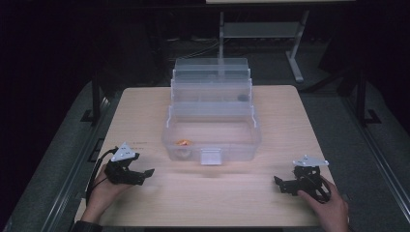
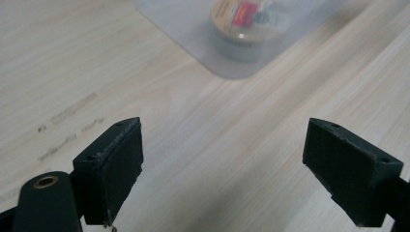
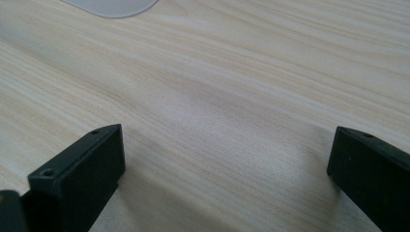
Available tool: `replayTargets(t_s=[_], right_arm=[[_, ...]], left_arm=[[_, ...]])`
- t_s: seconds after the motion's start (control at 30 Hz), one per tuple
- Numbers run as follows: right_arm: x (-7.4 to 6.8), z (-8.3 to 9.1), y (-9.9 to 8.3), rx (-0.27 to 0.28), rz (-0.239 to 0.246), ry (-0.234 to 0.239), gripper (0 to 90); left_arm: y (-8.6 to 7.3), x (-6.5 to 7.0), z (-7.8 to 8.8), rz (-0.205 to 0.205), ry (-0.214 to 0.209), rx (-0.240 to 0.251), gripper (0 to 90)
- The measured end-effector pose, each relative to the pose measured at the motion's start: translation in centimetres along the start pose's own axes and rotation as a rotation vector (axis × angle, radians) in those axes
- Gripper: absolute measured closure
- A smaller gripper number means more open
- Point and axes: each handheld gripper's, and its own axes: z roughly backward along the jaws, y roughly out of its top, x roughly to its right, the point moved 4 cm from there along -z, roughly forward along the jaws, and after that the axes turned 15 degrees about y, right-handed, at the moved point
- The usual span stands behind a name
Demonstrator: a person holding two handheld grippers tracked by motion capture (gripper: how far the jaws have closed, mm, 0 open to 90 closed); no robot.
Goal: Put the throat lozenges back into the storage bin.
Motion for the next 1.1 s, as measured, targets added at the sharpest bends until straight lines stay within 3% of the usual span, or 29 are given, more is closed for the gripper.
replayTargets(t_s=[0.6, 0.83, 1.1], right_arm=[[0.0, 0.0, 0.0, 0.000, 0.000, 0.000, 0.0], [0.0, 0.0, 0.0, 0.000, 0.000, 0.000, 0.0], [0.0, 0.0, 0.0, 0.001, -0.001, 0.000, 0.0]], left_arm=[[-3.0, 0.4, -0.9, -0.016, 0.024, -0.062, 13.0], [-3.7, 0.5, -1.3, -0.027, 0.021, -0.065, 12.5], [-4.3, 0.3, -1.4, 0.015, -0.007, -0.018, 12.3]])
